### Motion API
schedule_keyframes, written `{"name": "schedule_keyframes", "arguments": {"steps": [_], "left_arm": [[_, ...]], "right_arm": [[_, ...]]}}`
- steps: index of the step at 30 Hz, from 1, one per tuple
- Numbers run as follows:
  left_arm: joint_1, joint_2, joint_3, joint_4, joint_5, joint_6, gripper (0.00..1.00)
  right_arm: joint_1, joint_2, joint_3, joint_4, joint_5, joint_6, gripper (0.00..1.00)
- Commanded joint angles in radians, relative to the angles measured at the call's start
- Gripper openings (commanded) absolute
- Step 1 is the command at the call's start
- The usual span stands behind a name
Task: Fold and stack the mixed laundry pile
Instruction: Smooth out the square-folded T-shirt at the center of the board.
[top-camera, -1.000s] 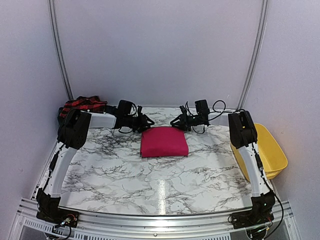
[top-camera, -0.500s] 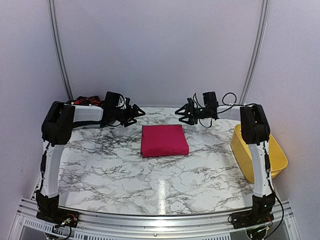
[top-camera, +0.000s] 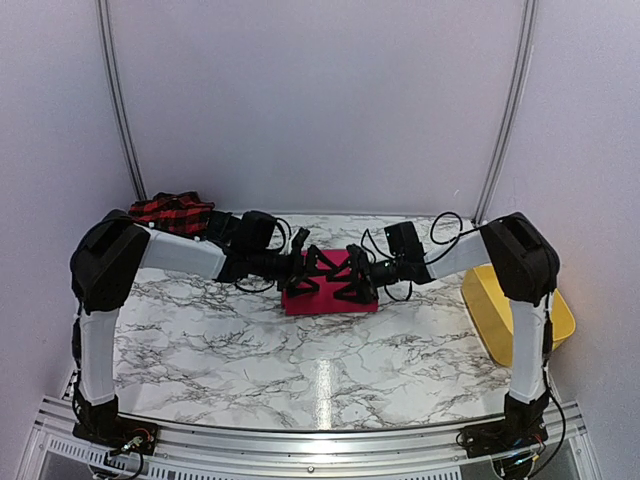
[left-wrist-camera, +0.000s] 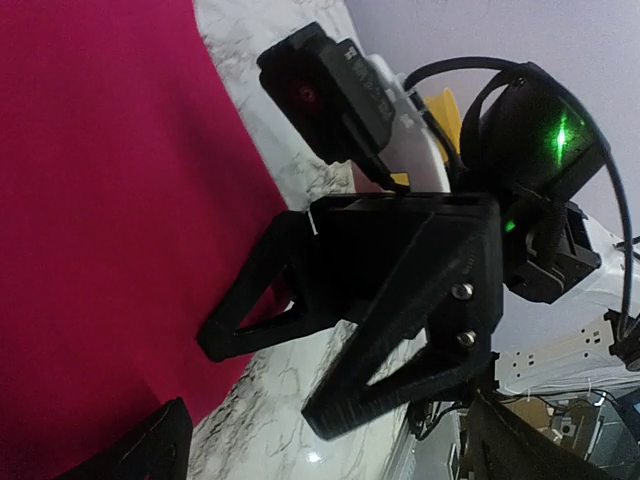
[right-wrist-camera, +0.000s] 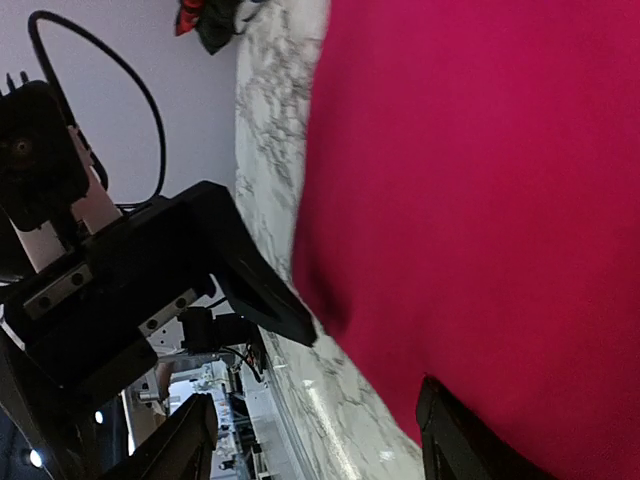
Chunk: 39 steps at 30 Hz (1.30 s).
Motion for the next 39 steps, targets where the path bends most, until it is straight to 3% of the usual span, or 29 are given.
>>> {"name": "schedule_keyframes", "arguments": {"steps": [1, 5, 10, 13, 16, 22, 26, 32, 39], "left_arm": [[0.027, 0.098, -0.137, 0.197, 0.024, -0.124, 0.99], [0.042, 0.093, -0.264, 0.212, 0.007, -0.11, 0.99], [0.094, 0.016, -0.39, 0.215, -0.026, -0.099, 0.99], [0.121, -0.053, -0.425, 0.206, -0.034, -0.055, 0.99], [0.121, -0.173, -0.392, 0.045, -0.109, 0.108, 0.99], [-0.012, -0.266, -0.149, -0.395, -0.485, 0.579, 0.99], [-0.108, -0.225, -0.037, -0.441, -0.598, 0.812, 0.98], [-0.201, -0.079, 0.135, -0.437, -0.593, 1.086, 0.63], [-0.269, 0.113, 0.291, -0.439, -0.619, 1.209, 0.54]], "right_arm": [[-0.029, 0.082, -0.071, 0.145, -0.01, 0.089, 0.68], [-0.07, 0.108, -0.13, 0.093, 0.008, 0.019, 0.66], [-0.124, 0.029, -0.232, 0.062, -0.006, -0.023, 0.65], [-0.145, -0.05, -0.223, -0.08, -0.007, -0.137, 0.65], [-0.167, -0.134, -0.212, -0.185, 0.002, -0.209, 0.65], [-0.22, -0.23, -0.175, -0.333, 0.062, -0.276, 0.63], [-0.241, -0.23, -0.168, -0.364, 0.081, -0.289, 0.63], [-0.246, -0.23, -0.183, -0.365, 0.103, -0.271, 0.63], [-0.246, -0.243, -0.226, -0.334, 0.104, -0.231, 0.63]]}}
